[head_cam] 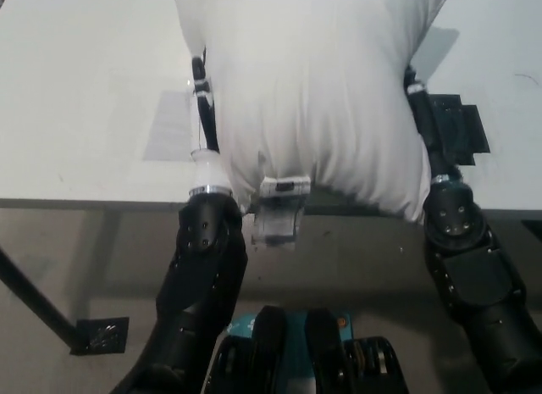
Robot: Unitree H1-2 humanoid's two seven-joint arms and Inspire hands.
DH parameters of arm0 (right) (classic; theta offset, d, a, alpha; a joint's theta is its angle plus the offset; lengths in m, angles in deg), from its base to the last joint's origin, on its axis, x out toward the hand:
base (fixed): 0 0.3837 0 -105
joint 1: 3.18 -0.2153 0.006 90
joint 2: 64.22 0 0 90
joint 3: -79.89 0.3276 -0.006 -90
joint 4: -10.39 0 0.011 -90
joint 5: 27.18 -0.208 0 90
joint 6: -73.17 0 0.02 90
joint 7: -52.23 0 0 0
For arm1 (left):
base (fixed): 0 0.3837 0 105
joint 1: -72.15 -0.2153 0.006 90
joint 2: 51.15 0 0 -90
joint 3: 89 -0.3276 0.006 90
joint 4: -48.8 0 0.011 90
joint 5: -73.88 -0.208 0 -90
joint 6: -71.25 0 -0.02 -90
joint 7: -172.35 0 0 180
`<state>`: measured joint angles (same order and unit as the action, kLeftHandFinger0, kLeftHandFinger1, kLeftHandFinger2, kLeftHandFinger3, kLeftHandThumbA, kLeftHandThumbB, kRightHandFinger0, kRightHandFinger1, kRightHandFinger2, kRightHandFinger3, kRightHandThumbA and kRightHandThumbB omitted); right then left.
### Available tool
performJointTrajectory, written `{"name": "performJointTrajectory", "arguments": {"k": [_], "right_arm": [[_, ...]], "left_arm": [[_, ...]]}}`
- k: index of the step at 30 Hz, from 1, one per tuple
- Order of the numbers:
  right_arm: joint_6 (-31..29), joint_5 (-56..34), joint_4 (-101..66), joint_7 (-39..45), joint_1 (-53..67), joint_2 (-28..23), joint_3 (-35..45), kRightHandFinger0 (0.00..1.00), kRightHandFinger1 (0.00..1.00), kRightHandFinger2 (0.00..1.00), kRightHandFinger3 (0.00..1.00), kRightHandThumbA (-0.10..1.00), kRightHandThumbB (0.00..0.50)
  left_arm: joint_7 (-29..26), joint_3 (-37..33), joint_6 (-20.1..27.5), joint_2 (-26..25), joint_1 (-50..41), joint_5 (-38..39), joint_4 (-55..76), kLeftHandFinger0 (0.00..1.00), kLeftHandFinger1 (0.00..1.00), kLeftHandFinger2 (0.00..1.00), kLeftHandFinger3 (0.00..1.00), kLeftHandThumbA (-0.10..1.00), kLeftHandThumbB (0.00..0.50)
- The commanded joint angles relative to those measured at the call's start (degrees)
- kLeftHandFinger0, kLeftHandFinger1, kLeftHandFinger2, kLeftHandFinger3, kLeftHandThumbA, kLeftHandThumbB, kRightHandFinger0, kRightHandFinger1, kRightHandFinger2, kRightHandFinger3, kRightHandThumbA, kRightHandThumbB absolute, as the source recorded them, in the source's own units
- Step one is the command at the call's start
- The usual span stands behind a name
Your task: The robot uses both hands to lift the pillow and then drops it on the table
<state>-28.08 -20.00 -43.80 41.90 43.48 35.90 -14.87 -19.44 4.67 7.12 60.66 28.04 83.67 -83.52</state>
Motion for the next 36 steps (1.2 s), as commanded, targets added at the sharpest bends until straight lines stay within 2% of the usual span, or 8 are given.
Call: {"name": "performJointTrajectory", "arguments": {"k": [1, 11, 14, 16, 18, 19, 24, 36], "right_arm": [[-1.05, 1.62, -11.07, 3.2, -5.82, 4.09, -3.25, 1.0, 1.0, 1.0, 1.0, 1.0, 0.205], [6.89, 2.82, -31.76, 3.77, -6.08, 2.2, -3.9, 1.0, 1.0, 1.0, 1.0, 1.0, 0.297], [7.66, 2.73, -32.46, 3.75, -5.97, 2.09, -4.06, 1.0, 1.0, 1.0, 1.0, 1.0, 0.301], [9.7, 1.98, -39.67, 4.27, -7.32, 1.73, -3.66, 1.0, 1.0, 1.0, 1.0, 1.0, 0.35], [10.46, 1.99, -40.53, 4.28, -7.31, 1.66, -3.74, 1.0, 1.0, 1.0, 1.0, 1.0, 0.352], [11.76, 2.79, -43.0, 3.87, -8.41, 1.83, -3.66, 1.0, 1.0, 1.0, 1.0, 1.0, 0.401], [15.52, 6.02, -51.27, 4.18, -10.52, 1.1, -4.29, 1.0, 1.0, 1.0, 1.0, 1.0, 0.395], [17.58, 6.74, -56.06, 4.46, -12.93, 1.11, -4.36, 1.0, 1.0, 1.0, 1.0, 1.0, 0.369]], "left_arm": [[3.28, -5.92, -1.97, 5.78, 5.92, -4.73, 8.58, 1.0, 1.0, 1.0, 1.0, 1.0, 0.022], [1.83, -9.29, -2.83, 4.38, 8.63, -9.52, 21.55, 1.0, 1.0, 1.0, 1.0, 1.0, 0.112], [1.56, -9.62, -3.19, 4.24, 8.53, -9.53, 22.05, 1.0, 1.0, 1.0, 1.0, 1.0, 0.113], [0.71, -10.63, -7.72, 4.3, 9.14, -12.02, 30.22, 1.0, 1.0, 1.0, 1.0, 1.0, 0.16], [0.51, -10.93, -8.71, 4.22, 8.99, -12.14, 31.33, 1.0, 1.0, 1.0, 1.0, 1.0, 0.161], [0.34, -11.21, -7.88, 3.8, 9.92, -14.02, 34.78, 1.0, 1.0, 1.0, 1.0, 1.0, 0.095], [-0.19, -11.42, -10.51, 3.14, 11.06, -16.33, 40.76, 1.0, 1.0, 1.0, 1.0, 1.0, 0.121], [0.24, -12.8, -10.84, 1.99, 12.96, -17.24, 49.26, 1.0, 1.0, 1.0, 1.0, 1.0, 0.051]]}}
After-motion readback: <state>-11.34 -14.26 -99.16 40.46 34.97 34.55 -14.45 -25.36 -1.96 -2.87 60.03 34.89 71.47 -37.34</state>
